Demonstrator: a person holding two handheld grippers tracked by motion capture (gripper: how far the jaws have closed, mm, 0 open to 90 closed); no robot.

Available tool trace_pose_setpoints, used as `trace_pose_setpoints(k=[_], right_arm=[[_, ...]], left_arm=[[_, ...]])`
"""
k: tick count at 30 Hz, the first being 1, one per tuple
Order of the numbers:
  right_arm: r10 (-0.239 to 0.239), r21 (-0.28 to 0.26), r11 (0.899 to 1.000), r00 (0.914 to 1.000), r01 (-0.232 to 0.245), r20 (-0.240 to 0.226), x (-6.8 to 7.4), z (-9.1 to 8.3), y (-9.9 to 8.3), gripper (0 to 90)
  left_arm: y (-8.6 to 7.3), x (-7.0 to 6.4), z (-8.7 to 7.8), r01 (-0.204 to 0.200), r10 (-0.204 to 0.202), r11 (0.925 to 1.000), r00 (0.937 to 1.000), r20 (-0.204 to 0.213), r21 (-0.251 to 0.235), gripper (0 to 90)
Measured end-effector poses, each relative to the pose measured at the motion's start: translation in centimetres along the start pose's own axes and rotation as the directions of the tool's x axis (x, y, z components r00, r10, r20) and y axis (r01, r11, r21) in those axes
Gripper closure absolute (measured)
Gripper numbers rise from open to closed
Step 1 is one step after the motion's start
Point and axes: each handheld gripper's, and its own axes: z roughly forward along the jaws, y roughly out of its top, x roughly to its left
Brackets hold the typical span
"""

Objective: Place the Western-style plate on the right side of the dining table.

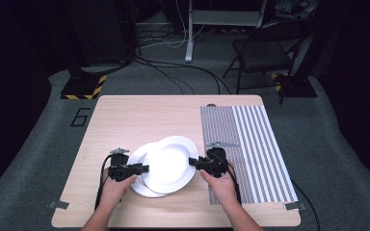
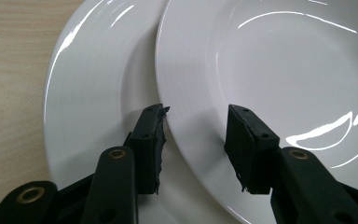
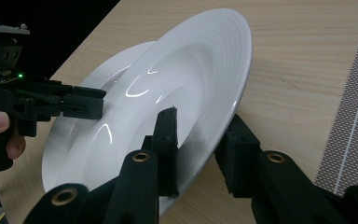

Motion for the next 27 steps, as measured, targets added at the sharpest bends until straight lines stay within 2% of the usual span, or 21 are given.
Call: trace_pose_setpoints(k=[4,13,17,22,27], right_arm=[[0.005,-0.005,1.0,1.0,-0.005,-0.002,-0.2,0.0,-0.2,69.0],[0.032,-0.003,0.999,0.9995,-0.032,-0.002,-0.8,0.1,-0.5,67.8],[0.033,-0.005,0.999,0.9995,-0.033,-0.006,-0.9,0.1,-0.6,67.4],[0.038,-0.006,0.999,0.9993,-0.038,0.0,-1.0,0.1,-0.8,66.8],[0.042,-0.002,0.999,0.9991,-0.042,-0.002,-0.9,0.3,-1.0,65.8]], left_arm=[[0.0,0.0,-0.1,0.04,-0.039,0.9991,0.9992,0.012,-0.012,55.2],[0.0,-0.1,-0.2,0.09,-0.09,0.9955,0.9958,0.021,-0.028,51.3],[0.0,-0.2,-0.2,0.082,-0.081,0.9964,0.9966,0.012,-0.023,49.6],[-0.1,-0.6,0.0,0.098,-0.098,0.995,0.995,0.023,-0.021,49.5],[-0.2,-1.1,0.3,0.067,-0.067,0.9977,0.9977,0.002,-0.003,50.4]])
